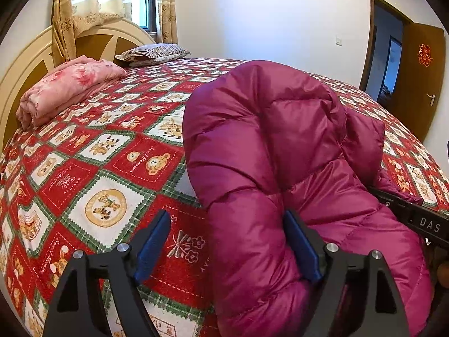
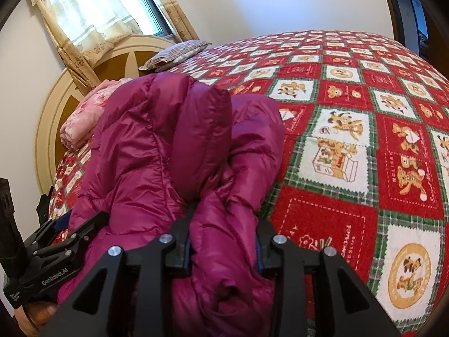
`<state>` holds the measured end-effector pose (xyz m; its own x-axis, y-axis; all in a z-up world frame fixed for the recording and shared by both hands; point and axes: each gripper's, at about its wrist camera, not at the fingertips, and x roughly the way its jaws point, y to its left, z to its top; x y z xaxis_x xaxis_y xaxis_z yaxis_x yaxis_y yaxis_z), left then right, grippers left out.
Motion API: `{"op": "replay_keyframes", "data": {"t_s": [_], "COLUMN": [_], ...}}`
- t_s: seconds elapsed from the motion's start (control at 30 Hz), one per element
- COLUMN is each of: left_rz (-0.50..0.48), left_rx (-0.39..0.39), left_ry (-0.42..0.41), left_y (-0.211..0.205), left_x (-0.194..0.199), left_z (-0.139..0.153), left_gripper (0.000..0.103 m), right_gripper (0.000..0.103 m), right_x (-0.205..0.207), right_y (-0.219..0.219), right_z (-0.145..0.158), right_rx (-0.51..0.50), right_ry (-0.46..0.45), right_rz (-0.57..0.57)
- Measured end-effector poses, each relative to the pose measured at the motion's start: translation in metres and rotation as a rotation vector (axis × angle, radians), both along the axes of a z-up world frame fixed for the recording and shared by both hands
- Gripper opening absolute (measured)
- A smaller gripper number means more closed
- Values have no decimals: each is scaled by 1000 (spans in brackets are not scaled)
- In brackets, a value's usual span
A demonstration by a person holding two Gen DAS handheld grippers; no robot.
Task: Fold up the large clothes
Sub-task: 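Open both grippers and lift them off the folded jacket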
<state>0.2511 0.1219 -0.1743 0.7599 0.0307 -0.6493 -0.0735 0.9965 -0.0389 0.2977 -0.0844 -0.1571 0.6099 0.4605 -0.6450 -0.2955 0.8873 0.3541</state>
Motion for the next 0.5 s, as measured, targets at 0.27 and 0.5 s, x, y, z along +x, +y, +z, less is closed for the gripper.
{"op": "replay_keyframes", "data": {"t_s": [0.27, 0.5], "left_rz": [1, 5], "left_rx": [-12, 41], "left_ry": [2, -18], "left_y": [1, -3], "left_x": [1, -18], "left_z": [-1, 26], "left_gripper": [83, 83], "right_gripper": [41, 60], "right_x": [0, -13], "right_y": [3, -3], "right_z": [1, 24], "right_rx": [-28, -46], "right_ry": [0, -33], "right_rz": [-14, -57]}}
